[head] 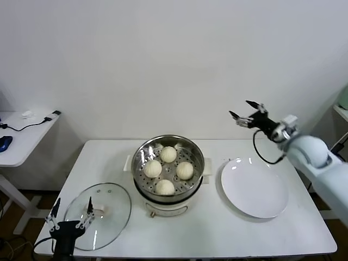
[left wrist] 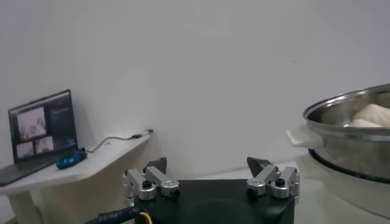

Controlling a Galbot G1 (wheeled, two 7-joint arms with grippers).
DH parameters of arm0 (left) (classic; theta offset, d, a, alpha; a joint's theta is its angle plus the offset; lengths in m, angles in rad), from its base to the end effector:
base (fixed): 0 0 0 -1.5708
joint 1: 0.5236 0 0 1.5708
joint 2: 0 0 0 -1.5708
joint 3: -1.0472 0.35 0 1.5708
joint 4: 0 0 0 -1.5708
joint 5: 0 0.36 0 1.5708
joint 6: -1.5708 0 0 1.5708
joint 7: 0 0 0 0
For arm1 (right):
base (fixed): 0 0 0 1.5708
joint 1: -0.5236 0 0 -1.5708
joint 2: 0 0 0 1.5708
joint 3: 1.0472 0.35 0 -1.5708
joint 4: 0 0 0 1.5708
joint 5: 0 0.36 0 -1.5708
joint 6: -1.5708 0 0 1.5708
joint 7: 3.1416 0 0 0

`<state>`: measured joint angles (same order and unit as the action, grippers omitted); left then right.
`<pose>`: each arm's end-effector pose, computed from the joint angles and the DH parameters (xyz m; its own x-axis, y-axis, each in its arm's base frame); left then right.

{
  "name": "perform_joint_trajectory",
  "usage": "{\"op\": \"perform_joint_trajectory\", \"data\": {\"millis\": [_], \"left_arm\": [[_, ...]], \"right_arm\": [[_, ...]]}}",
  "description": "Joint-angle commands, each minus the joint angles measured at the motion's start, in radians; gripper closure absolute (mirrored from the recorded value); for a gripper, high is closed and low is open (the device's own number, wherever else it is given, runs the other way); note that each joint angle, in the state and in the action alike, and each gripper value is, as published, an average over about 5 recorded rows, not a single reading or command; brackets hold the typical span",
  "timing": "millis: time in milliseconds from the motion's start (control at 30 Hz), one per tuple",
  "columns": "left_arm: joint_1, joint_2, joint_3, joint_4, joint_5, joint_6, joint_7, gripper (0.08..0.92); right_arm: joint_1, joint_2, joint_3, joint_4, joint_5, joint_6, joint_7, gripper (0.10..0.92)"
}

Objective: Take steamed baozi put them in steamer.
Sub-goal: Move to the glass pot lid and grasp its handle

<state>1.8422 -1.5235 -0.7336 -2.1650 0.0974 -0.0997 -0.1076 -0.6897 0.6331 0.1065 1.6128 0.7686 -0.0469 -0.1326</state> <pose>0.1005 0.0691 -0.3100 -0.9733 -0.2225 0.0563 -0.1983 0.9387 0.2820 0.4185 -0.1838 -0.1806 -0.9218 -0.3860 0.0368 -0.3848 0.8986 -0.2107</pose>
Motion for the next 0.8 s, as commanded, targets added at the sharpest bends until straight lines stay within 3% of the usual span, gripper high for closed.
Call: {"op": "perform_joint_trajectory", "data": {"millis": [33, 200, 433, 567, 800], "left_arm": [[-0.035, 0.033, -0.004, 0.068, 0.193, -0.073, -0.109, 0.177], [-0.049, 0.06, -0.018, 0.123, 0.388, -0.153, -0.186, 0.177], [0.002, 0.161, -0.041, 0.248, 0.95, -0.146, -0.358, 0.177], [0.037, 0.204, -0.014, 0.326, 1.155, -0.069, -0.392, 0.177], [-0.019, 0.184, 0.02, 0.44, 1.255, -0.021, -0.393, 0.177]], "right_arm": [[-0.953, 0.269, 0.788, 0.08, -0.149, 0.226, 0.012, 0.203], [-1.034, 0.416, 0.732, 0.139, -0.204, 0.309, 0.002, 0.203], [-1.056, 0.534, 0.632, 0.141, -0.296, 0.369, 0.031, 0.203], [-1.054, 0.554, 0.618, 0.141, -0.349, 0.332, 0.074, 0.203], [-1.055, 0.551, 0.629, 0.166, -0.349, 0.287, 0.103, 0.203]]}}
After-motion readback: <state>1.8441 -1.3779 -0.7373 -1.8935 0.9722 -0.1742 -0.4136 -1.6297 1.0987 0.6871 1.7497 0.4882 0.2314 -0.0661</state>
